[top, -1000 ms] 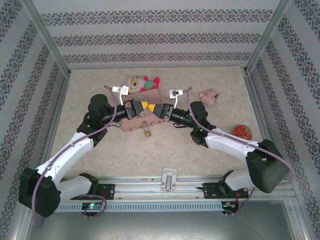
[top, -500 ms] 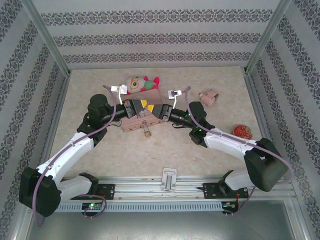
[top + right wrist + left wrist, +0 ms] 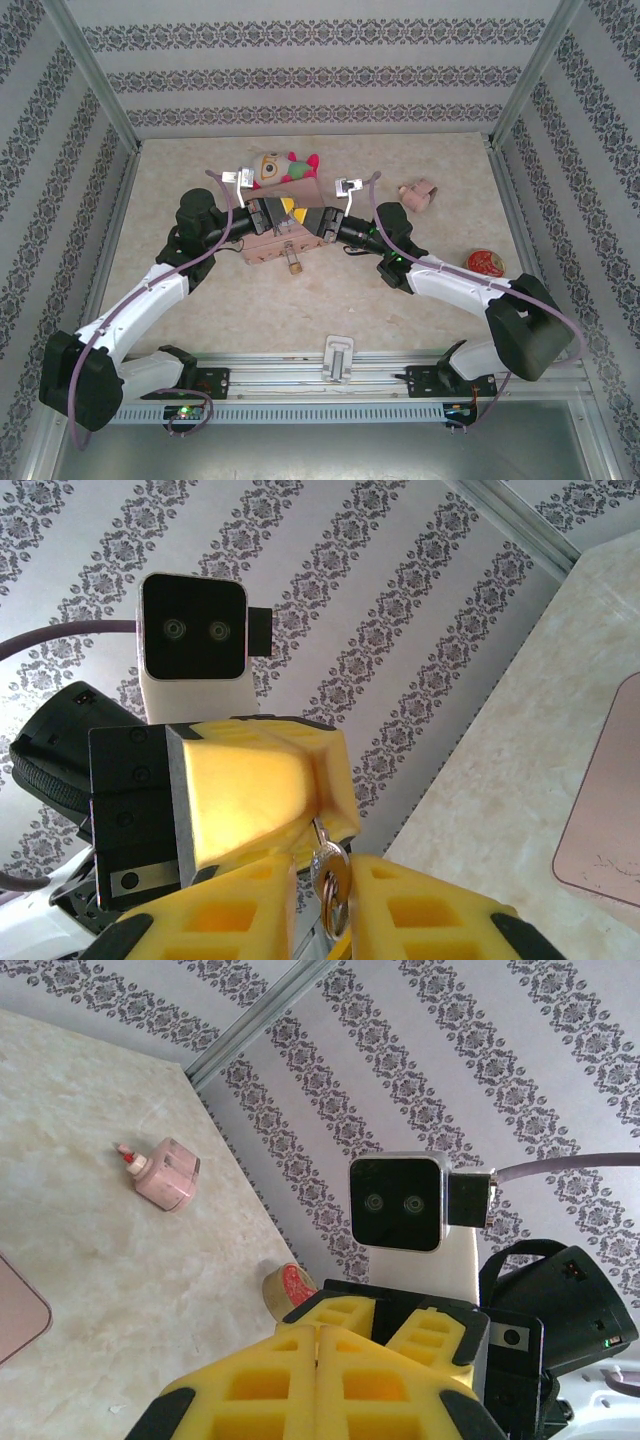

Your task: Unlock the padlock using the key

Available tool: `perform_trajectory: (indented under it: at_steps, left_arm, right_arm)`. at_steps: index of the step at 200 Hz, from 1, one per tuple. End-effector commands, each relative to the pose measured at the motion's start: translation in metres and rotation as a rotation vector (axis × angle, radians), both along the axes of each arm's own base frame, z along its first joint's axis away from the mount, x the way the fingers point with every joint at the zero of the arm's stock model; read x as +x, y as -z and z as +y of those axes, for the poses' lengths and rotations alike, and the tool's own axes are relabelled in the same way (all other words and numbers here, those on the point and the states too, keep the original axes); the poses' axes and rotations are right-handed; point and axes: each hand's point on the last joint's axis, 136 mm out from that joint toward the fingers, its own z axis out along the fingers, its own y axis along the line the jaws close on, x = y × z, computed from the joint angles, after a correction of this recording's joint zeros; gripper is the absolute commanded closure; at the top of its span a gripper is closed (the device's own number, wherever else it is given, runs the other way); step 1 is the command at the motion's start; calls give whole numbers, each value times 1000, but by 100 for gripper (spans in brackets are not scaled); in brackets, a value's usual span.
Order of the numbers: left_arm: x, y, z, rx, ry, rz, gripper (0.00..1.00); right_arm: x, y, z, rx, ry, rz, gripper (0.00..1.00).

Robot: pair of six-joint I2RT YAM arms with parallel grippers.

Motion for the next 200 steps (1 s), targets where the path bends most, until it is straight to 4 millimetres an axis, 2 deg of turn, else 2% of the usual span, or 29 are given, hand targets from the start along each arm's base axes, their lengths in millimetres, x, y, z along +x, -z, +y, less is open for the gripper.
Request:
perform_trajectory:
  at_steps: [1,65,83,90,98,125,143,173,200]
  left_arm:
    - [2,-5,1,-29,8,-24,100]
    - [4,-4,5,-30,-16,-15,100]
    - [7,-2,8,-28,-38,-1,100]
    - [8,-1,10,-29,-49,8,93]
    - [10,1,11,-26,-63,22,80]
    - [13,6,19,4,-118,49,24]
    - [15,10,26,37,-169,59,1]
    - [20,26,48,129,-302,81,1]
    - [18,57,63,235,-408,160,1]
  right_arm:
    - [-6,-23,6,53,-32,-58,80]
    - [-6,-23,5,61,-36,-56,100]
    - [-5,-20,3,58,-28,-50,100]
    - [-5,-19,2,57,-24,-46,100]
    - [-4,-16,0,54,-16,-38,100]
    - [3,0,-11,38,37,17,100]
    - [8,19,-23,12,87,81,100]
    - [12,60,-41,-73,171,208,100]
    - [6,97,-57,-177,236,297,100]
